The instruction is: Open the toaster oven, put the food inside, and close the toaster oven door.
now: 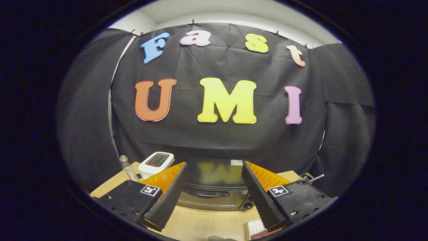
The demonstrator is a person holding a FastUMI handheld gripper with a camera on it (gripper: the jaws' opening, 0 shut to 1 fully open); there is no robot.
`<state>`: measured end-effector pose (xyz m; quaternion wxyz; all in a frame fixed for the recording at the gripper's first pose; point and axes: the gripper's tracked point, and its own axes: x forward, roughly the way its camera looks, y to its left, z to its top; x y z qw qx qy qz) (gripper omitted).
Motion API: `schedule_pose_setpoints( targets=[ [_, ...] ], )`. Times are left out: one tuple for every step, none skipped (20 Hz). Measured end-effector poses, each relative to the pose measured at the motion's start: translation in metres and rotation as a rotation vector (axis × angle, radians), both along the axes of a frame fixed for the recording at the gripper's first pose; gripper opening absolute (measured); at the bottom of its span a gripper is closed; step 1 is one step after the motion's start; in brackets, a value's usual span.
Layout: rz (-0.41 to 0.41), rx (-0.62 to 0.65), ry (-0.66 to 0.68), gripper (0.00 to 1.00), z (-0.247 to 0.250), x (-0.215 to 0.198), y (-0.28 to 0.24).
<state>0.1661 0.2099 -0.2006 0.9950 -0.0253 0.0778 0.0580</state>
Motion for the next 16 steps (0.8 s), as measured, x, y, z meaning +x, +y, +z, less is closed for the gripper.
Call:
schedule_pose_setpoints(
  targets=[
    [-0.001,0.010,0.012,1.00,-0.011,0.009,0.006],
    [-0.009,0.011,0.017,1.00,-0.021,0.018,0.010],
    [-0.024,-0.001,0.029,1.00,-0.034,0.027,0.013],
    [-0.031,-0.004,0.039,1.00,-0.046,0.036,0.015],
    [-0.040,-0.001,0.052,1.00,-0.057,0.045,0.017],
    [-0.047,-0.002,0.067,1.00,-0.067,0.053,0.018],
    [-0.057,-0.006,0.081,1.00,-0.077,0.060,0.018],
    [-0.070,-0.008,0.091,1.00,-0.085,0.066,0.015],
    [-0.083,-0.010,0.103,1.00,-0.091,0.068,0.013],
    [-0.092,-0.012,0.117,1.00,-0.098,0.070,0.011],
    [-0.101,-0.016,0.126,1.00,-0.102,0.072,0.008],
    [-0.098,-0.009,0.134,1.00,-0.107,0.072,0.008],
    [-0.103,0.004,0.129,1.00,-0.104,0.072,0.007],
    [-0.100,0.001,0.135,1.00,-0.107,0.072,0.007],
    [-0.099,-0.007,0.135,1.00,-0.107,0.070,0.007],
    [-0.100,-0.012,0.140,1.00,-0.108,0.068,0.007]
  ],
)
